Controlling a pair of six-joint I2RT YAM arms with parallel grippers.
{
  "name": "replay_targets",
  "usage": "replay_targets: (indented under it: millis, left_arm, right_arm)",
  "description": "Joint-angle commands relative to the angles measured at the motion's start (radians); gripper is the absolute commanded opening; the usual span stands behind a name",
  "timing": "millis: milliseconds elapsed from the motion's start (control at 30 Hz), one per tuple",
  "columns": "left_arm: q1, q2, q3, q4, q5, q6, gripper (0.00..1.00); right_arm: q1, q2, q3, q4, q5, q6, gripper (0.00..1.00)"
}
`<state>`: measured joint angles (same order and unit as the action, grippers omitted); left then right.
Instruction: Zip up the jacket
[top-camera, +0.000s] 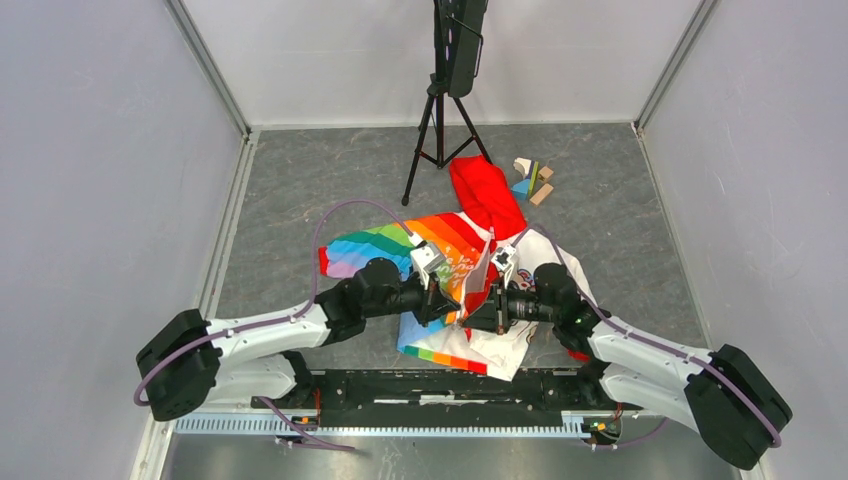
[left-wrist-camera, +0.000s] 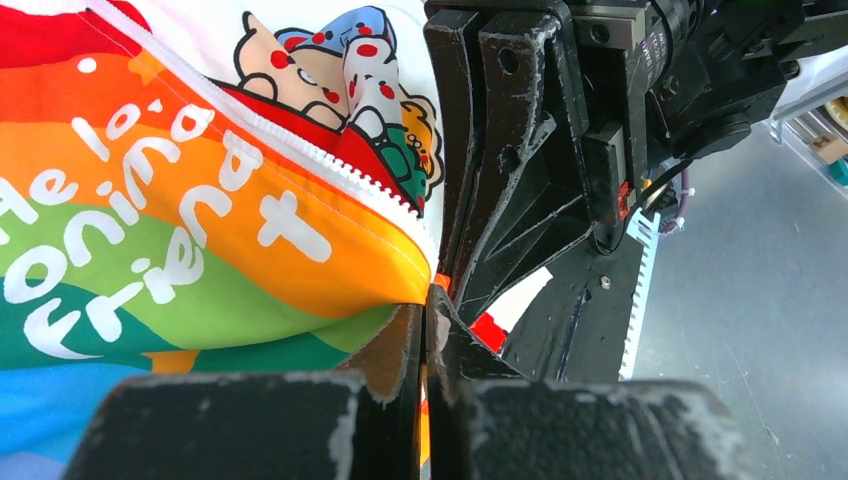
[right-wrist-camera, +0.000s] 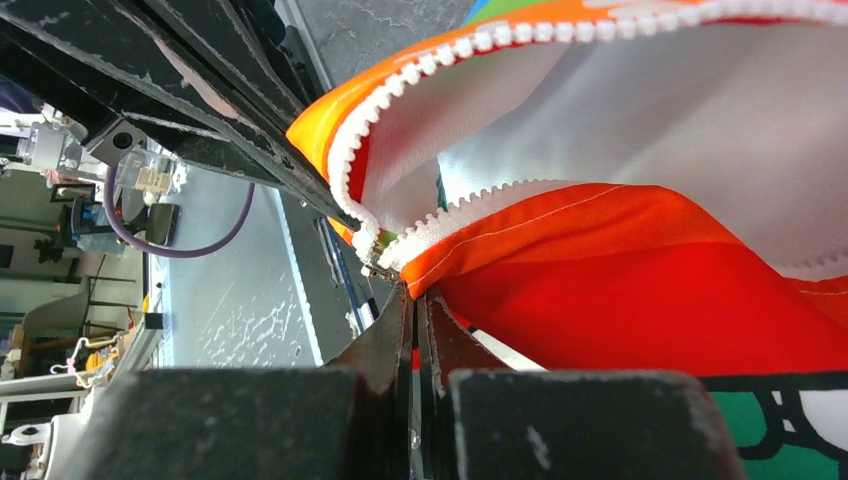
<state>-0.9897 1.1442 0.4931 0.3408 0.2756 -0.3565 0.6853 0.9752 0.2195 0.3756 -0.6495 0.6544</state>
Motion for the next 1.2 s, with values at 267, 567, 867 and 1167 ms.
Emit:
replay_targets:
  millis: [267,567,867,1167]
  left_arm:
    - [0.029,-0.007,-0.019,0.11,0.068,-0.124,0.46]
    - [0.036,-0.036,-0.053,0.104,0.09,-0.152,0.54]
    - [0.037,-0.045,-0.065,0.1,0.095,-0.131,0.27]
    - [0.038,-0.01,-0.02,-0.02,0.145,-0.021,0.02]
  right_arm:
    - [-0.006,0.012,0.049,0.029,-0.008,-0.049,0.0]
    - [-0.013,0.019,0.042,0.069,-0.001,-0.021,0.0]
    - [-0.017,0.028,0.045,0.074,-0.01,-0.018,0.0]
    - [-0.027,0.021,0.05,0.089,-0.051,-0.017,0.0]
